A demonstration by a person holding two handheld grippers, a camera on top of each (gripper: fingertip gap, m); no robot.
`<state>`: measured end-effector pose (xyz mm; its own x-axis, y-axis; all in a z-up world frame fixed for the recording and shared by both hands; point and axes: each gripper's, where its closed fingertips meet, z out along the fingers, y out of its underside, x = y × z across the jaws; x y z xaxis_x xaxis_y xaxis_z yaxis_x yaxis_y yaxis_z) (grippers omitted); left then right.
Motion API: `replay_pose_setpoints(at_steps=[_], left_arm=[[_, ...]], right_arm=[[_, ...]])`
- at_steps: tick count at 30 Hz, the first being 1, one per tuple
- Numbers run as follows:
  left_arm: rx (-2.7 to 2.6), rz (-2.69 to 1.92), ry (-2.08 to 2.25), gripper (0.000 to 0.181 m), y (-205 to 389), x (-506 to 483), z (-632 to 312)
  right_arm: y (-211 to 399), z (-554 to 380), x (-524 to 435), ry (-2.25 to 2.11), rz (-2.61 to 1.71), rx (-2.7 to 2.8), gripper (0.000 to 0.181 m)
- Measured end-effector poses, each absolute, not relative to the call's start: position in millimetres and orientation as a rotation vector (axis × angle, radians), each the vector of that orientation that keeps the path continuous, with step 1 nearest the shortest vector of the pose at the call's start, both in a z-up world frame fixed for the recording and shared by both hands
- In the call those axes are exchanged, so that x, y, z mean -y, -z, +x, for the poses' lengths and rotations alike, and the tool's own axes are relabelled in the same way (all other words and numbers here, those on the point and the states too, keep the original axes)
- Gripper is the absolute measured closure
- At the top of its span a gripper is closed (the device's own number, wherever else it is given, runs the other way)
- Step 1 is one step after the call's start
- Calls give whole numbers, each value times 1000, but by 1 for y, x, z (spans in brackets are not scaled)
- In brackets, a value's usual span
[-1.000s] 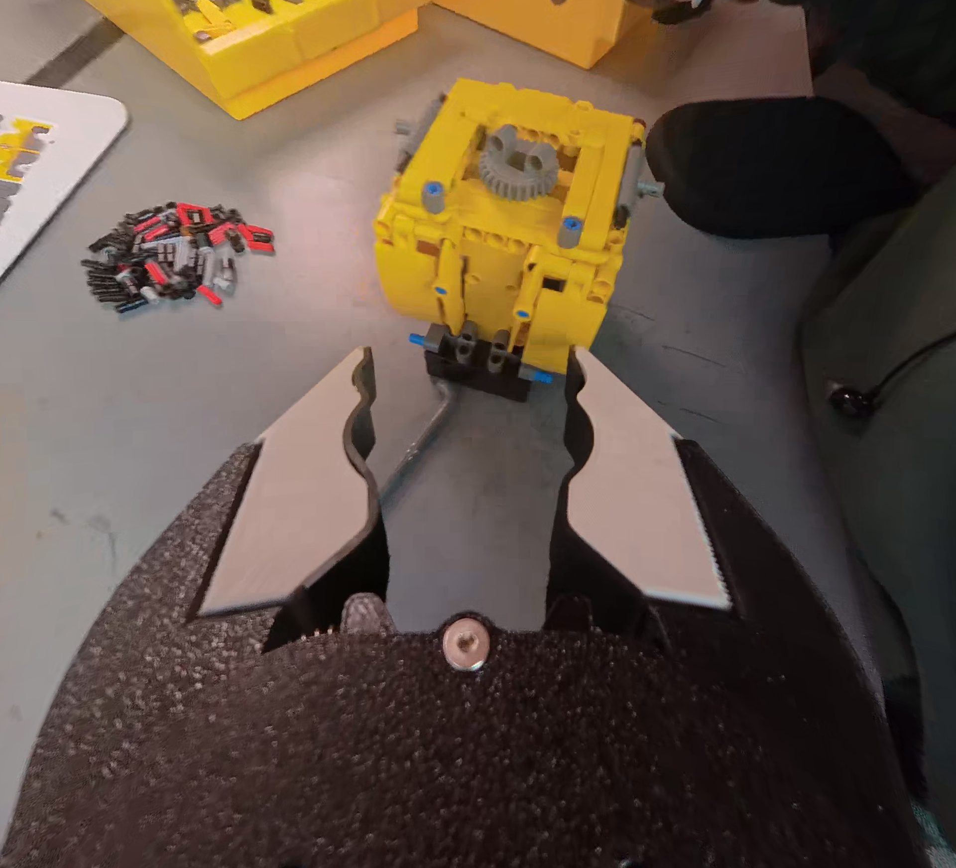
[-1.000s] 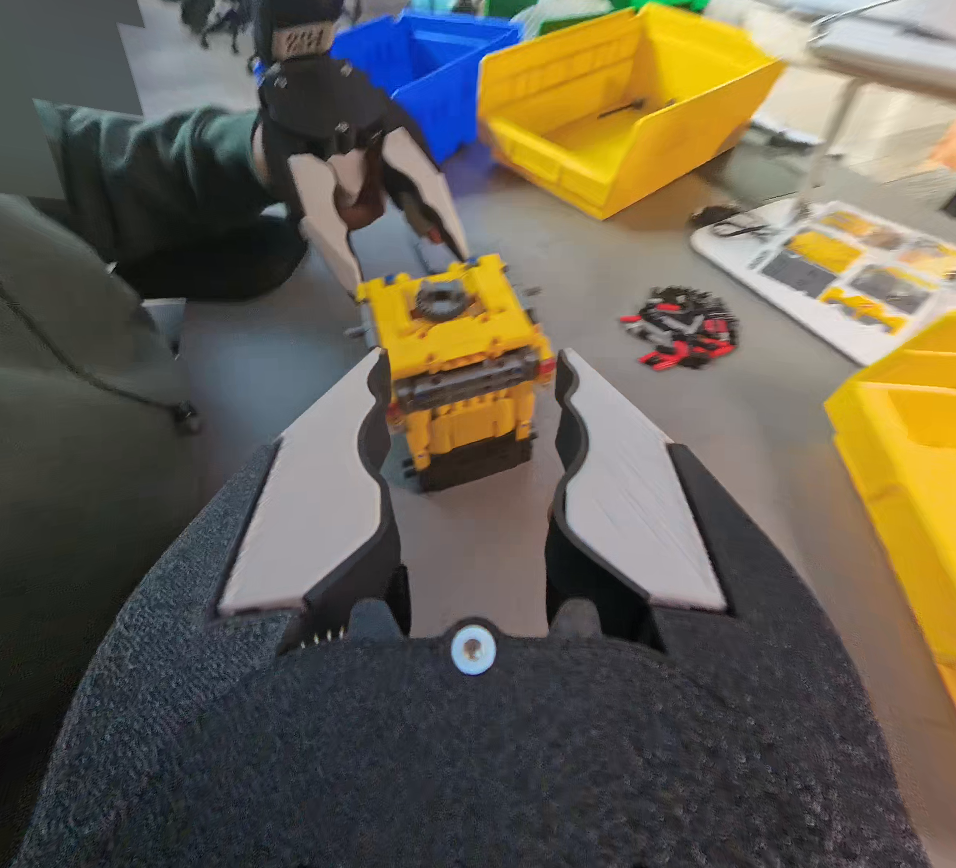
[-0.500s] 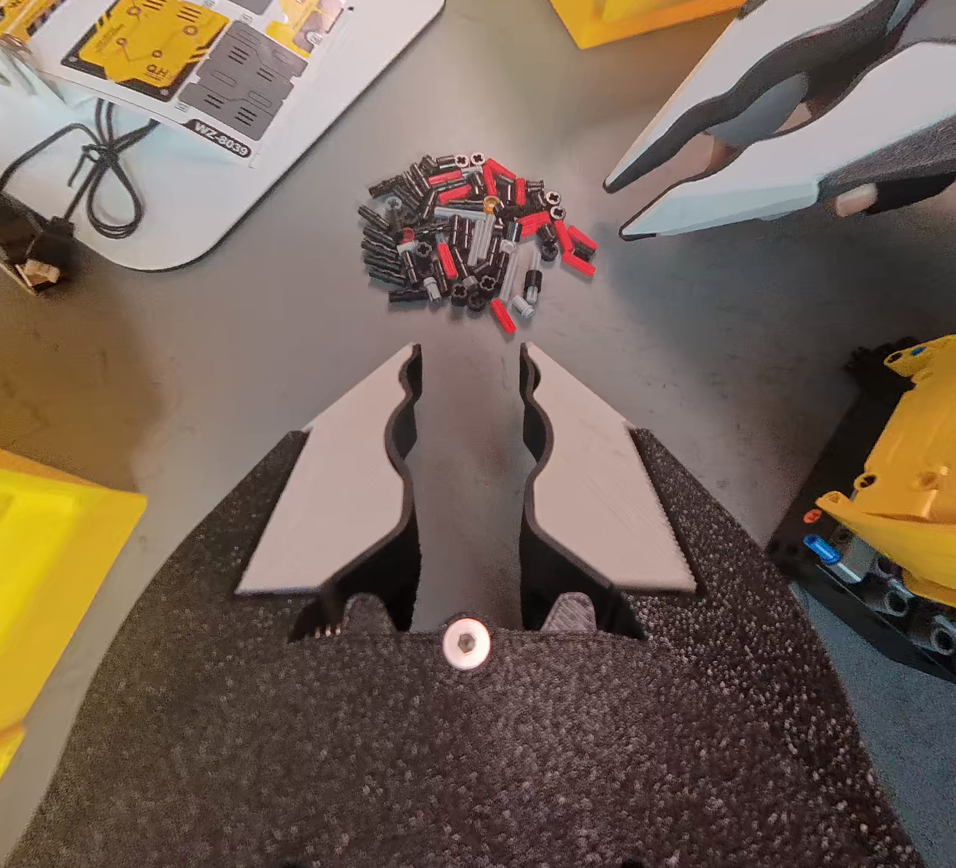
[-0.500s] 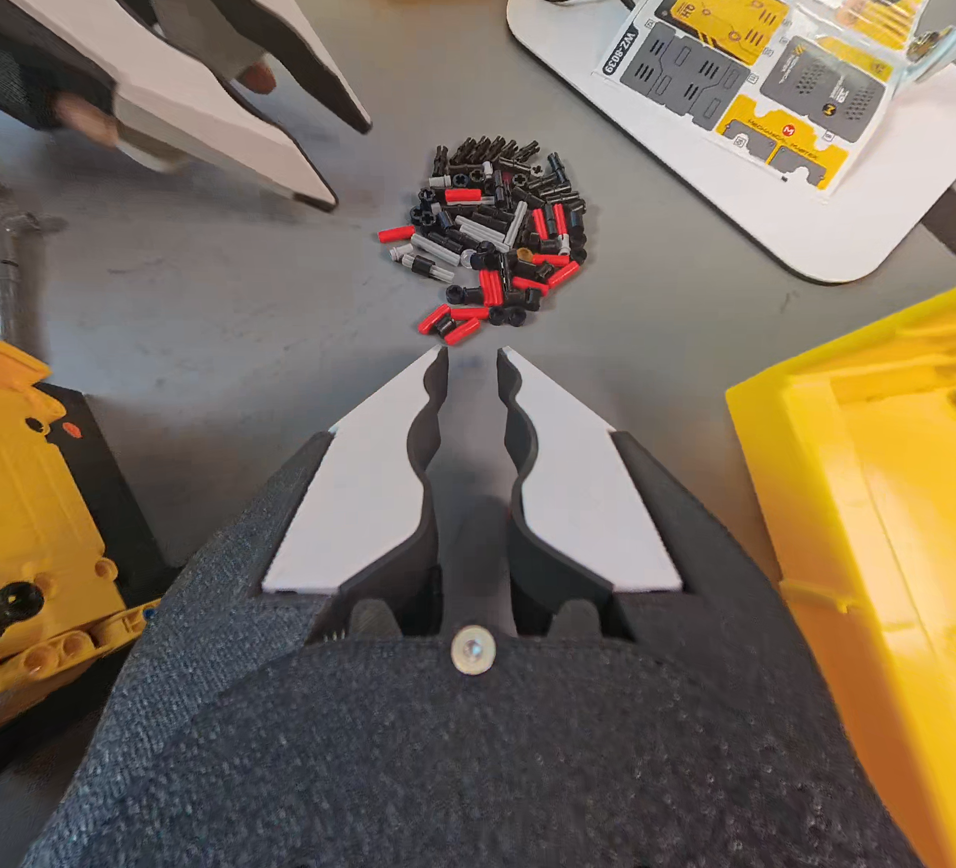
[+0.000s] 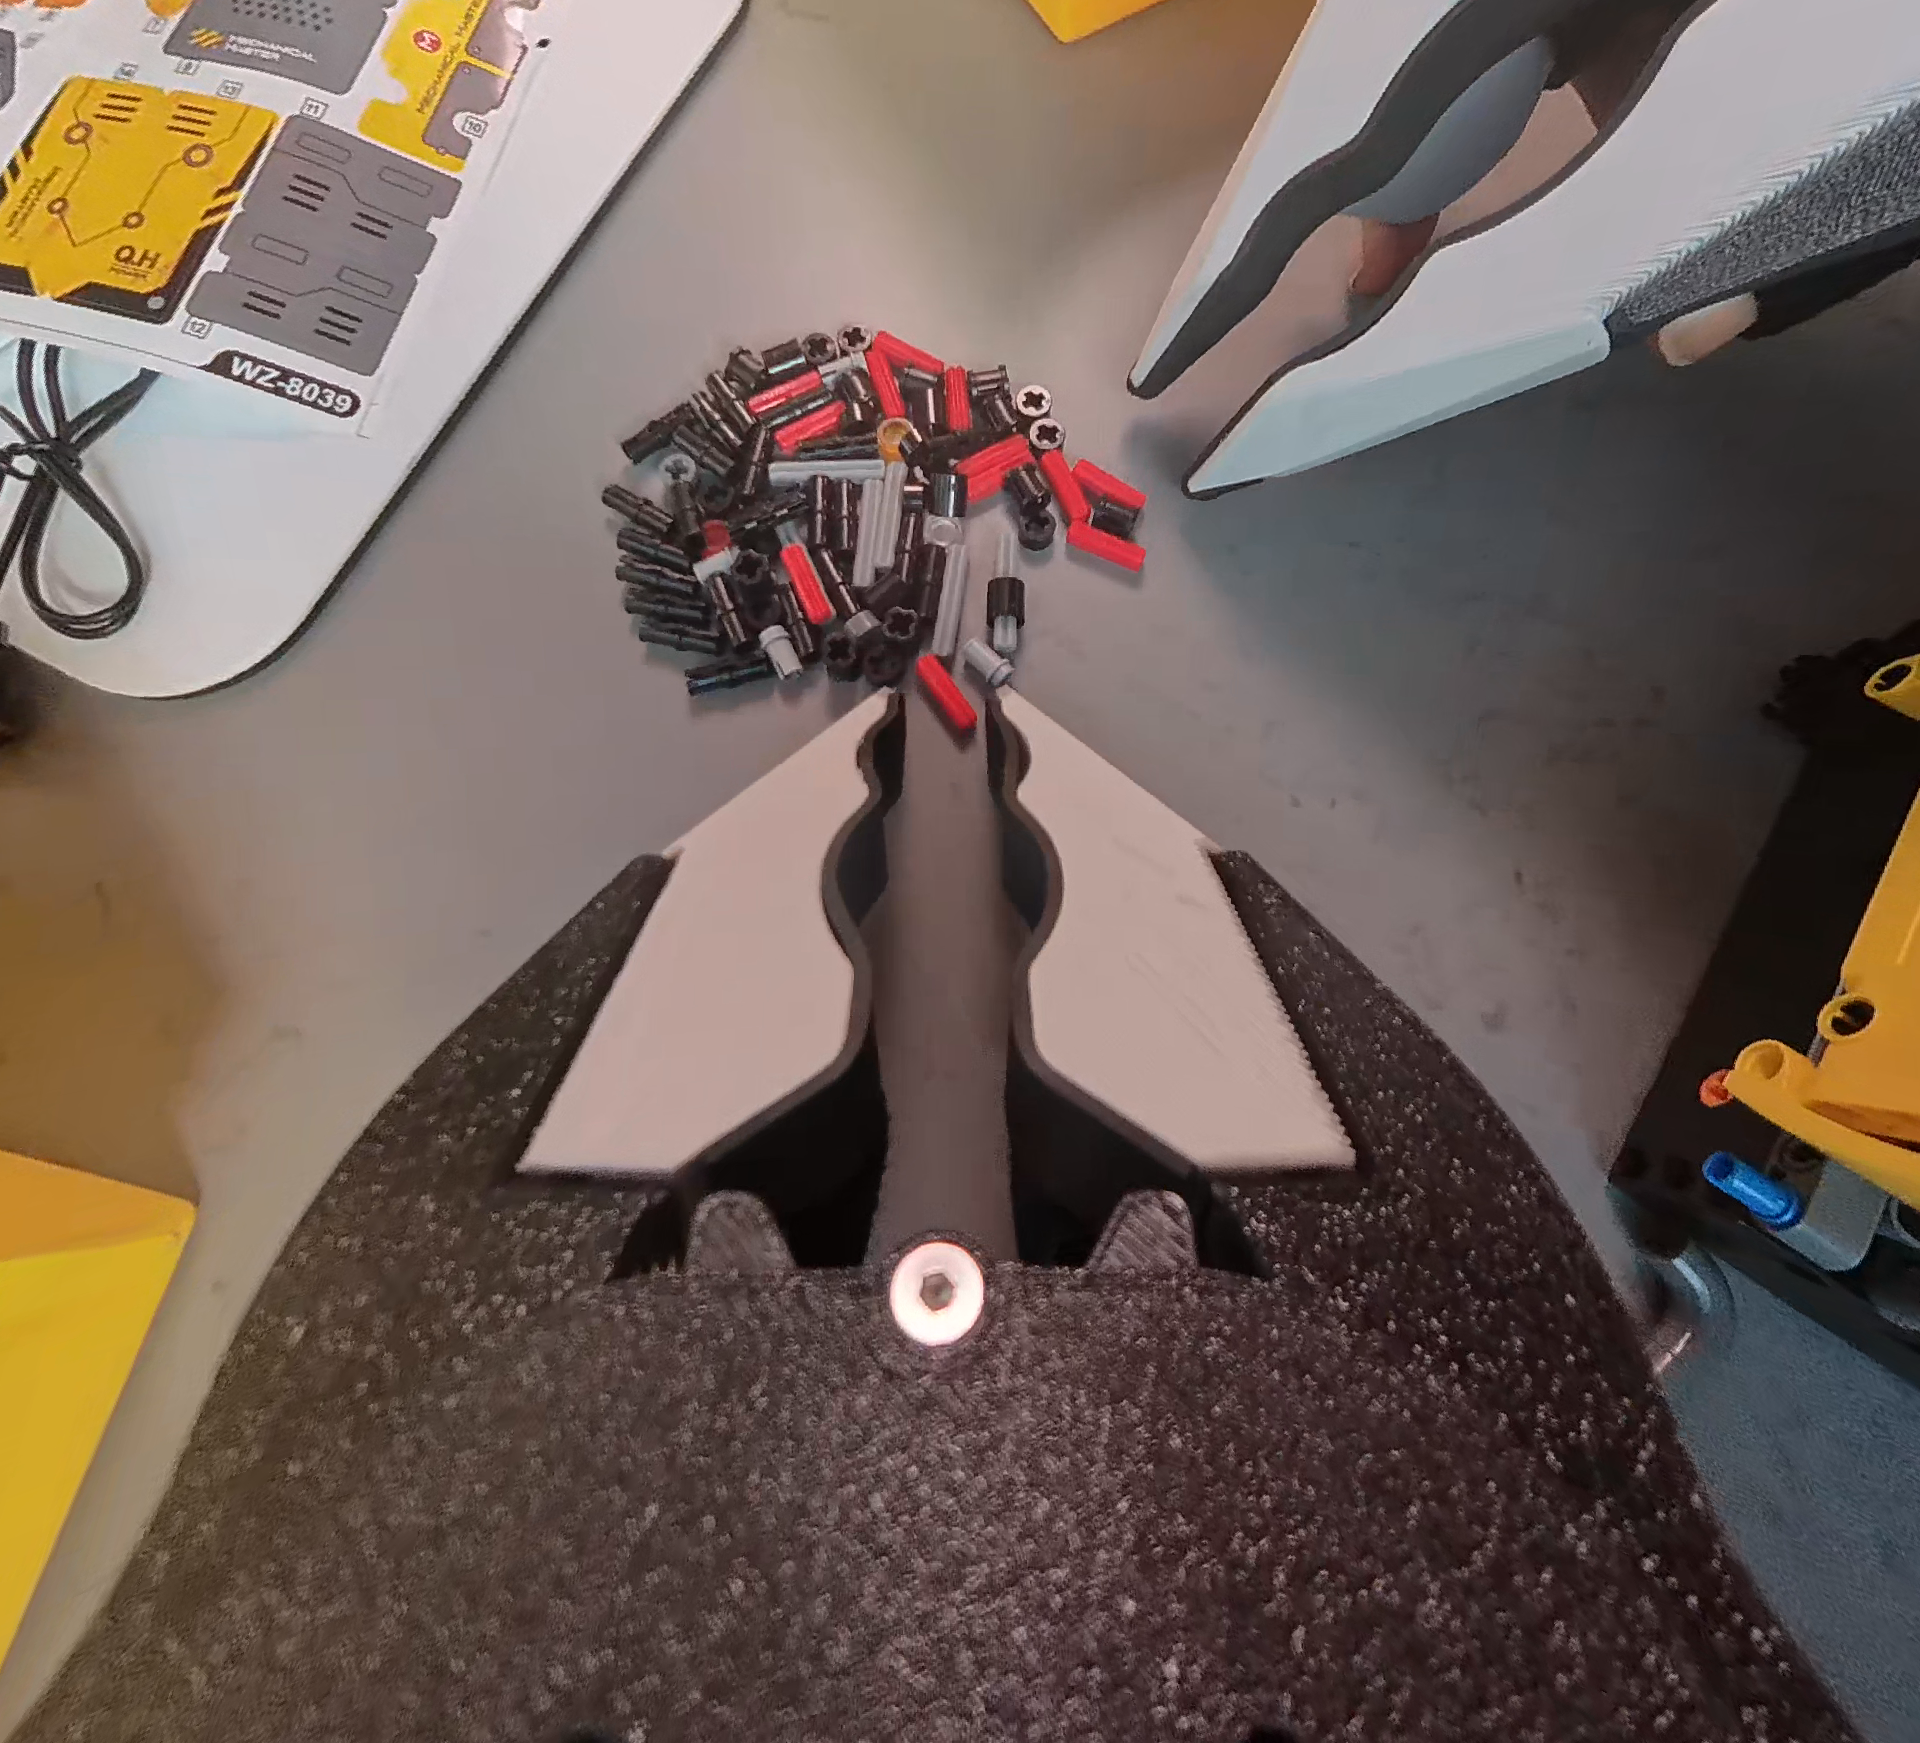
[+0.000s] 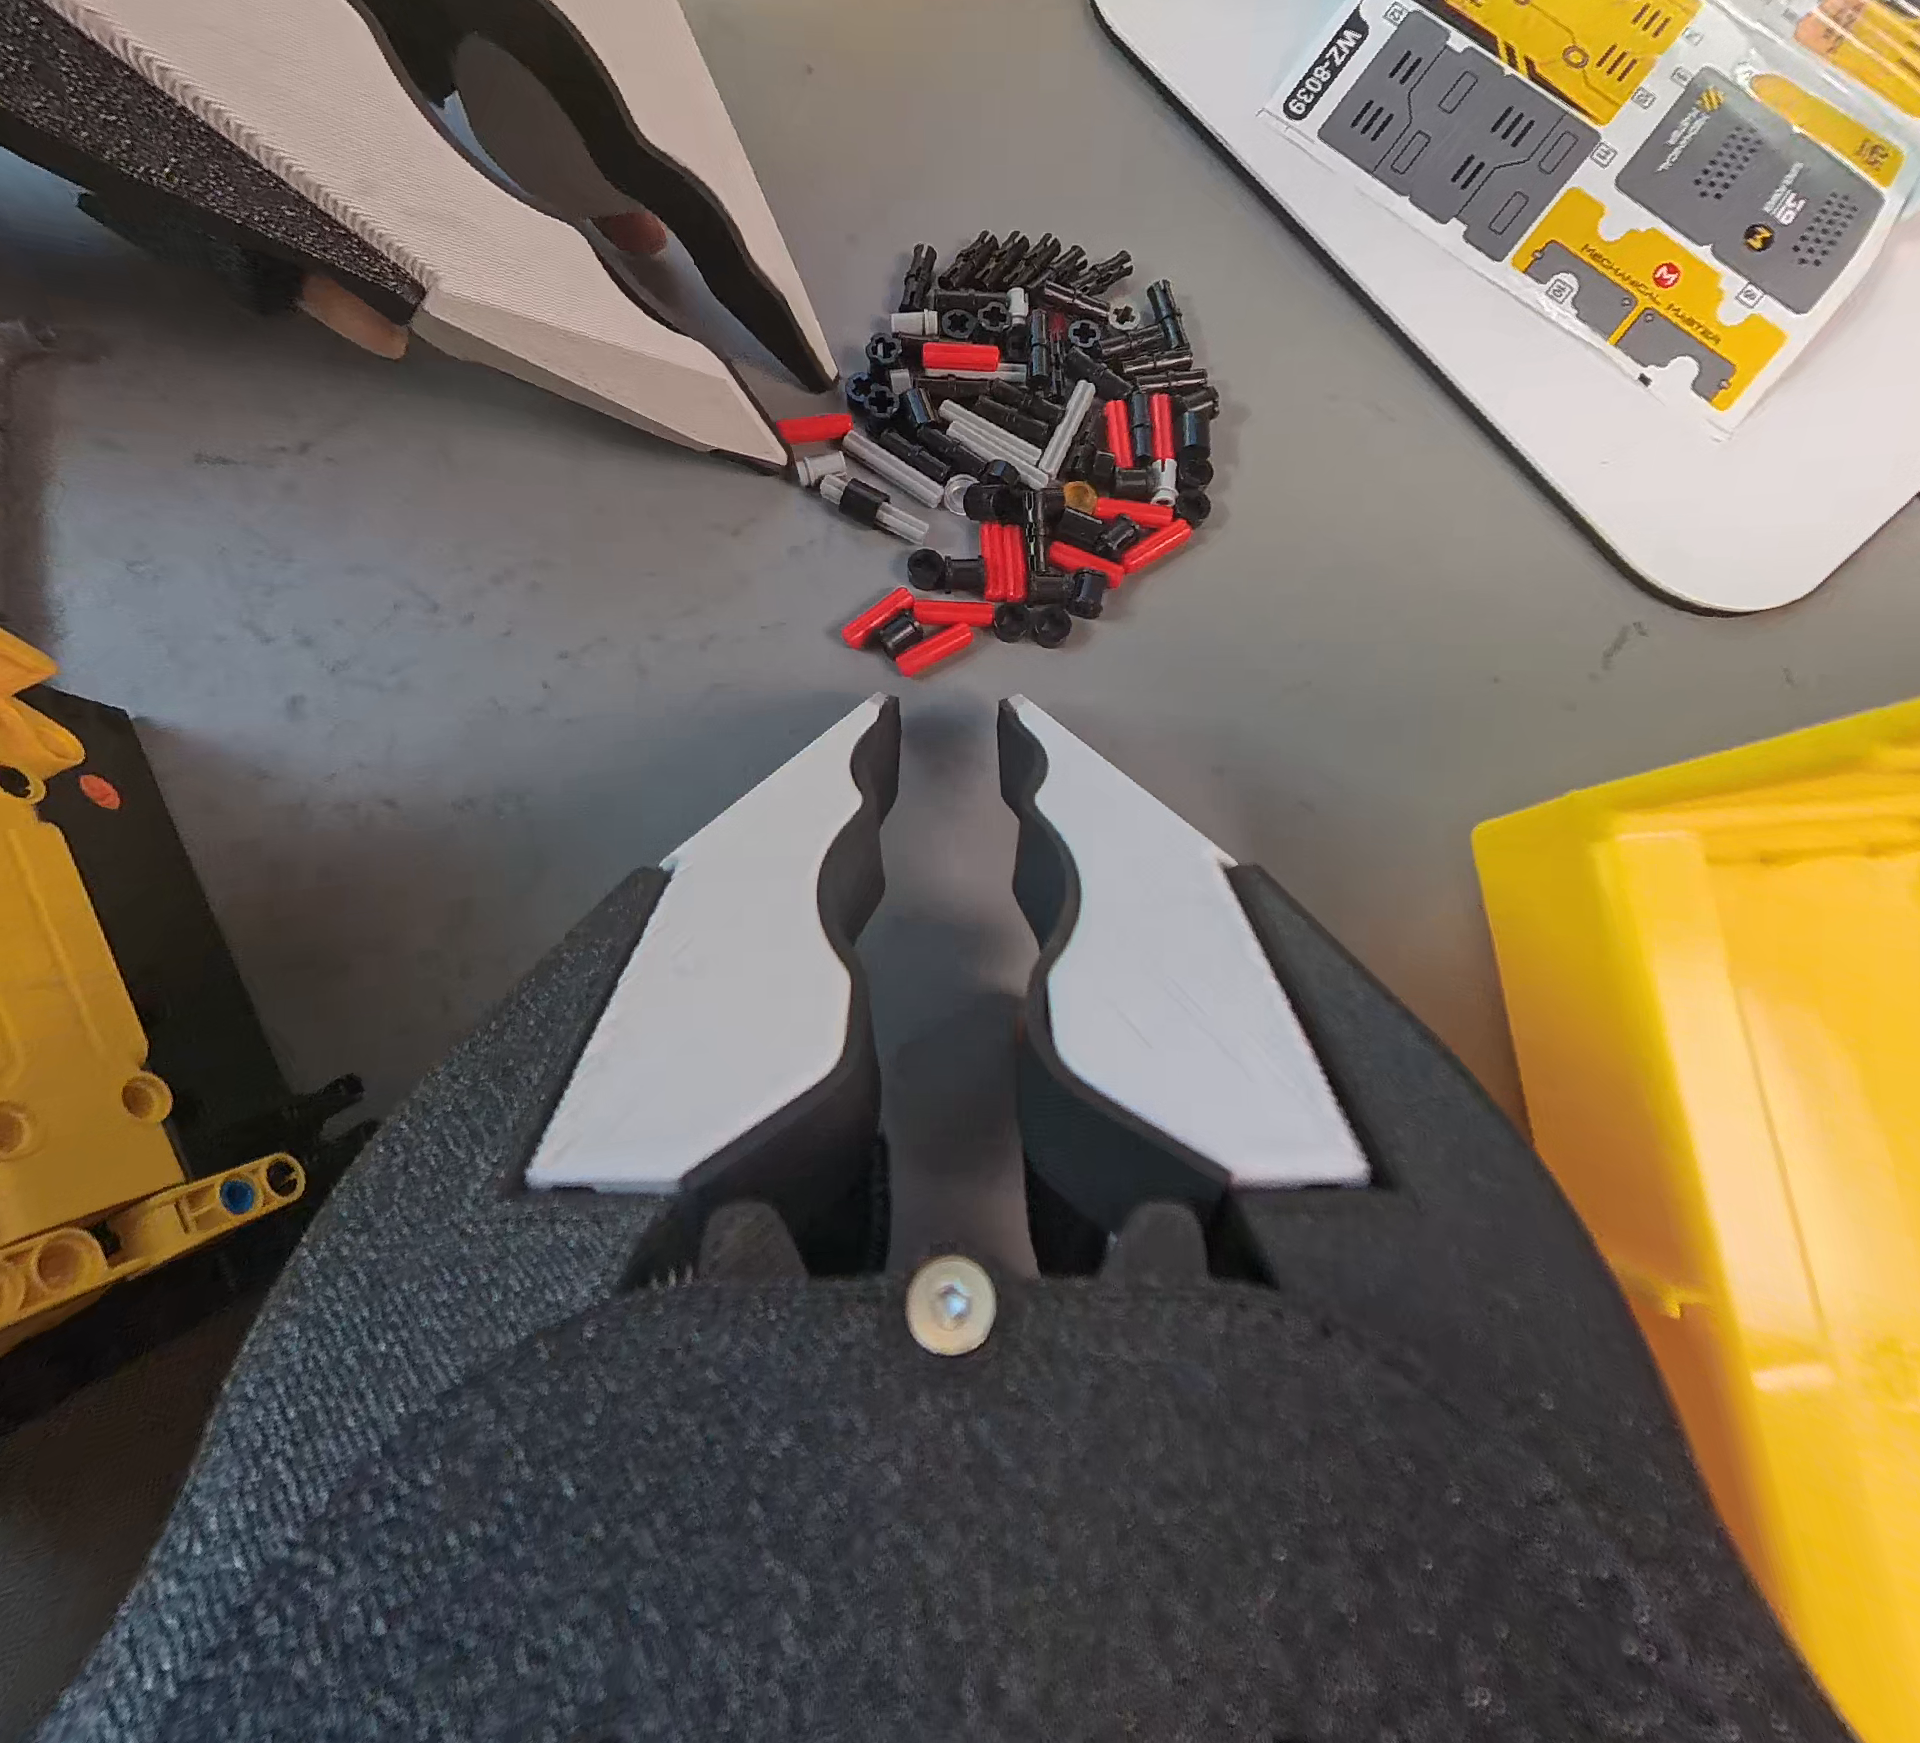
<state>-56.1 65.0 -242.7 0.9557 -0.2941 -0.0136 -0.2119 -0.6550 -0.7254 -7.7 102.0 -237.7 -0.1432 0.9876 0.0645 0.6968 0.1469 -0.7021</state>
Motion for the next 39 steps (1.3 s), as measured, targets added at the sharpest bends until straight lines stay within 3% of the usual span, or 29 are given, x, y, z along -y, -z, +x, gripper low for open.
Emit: replay_pose_setpoints(at_steps=[3,25,39], left_arm=[[-374,-2299,114,178,243,-66,-54],[-511,-2393,206,178,244,35,-81],[-531,-2405,256,178,244,54,-91]], right_arm=[[238,-8,-102,-714,-1605,1900,163],[242,-19,-94,-815,-1417,2256,160],[240,14,-79,-793,-1386,2283,179]])
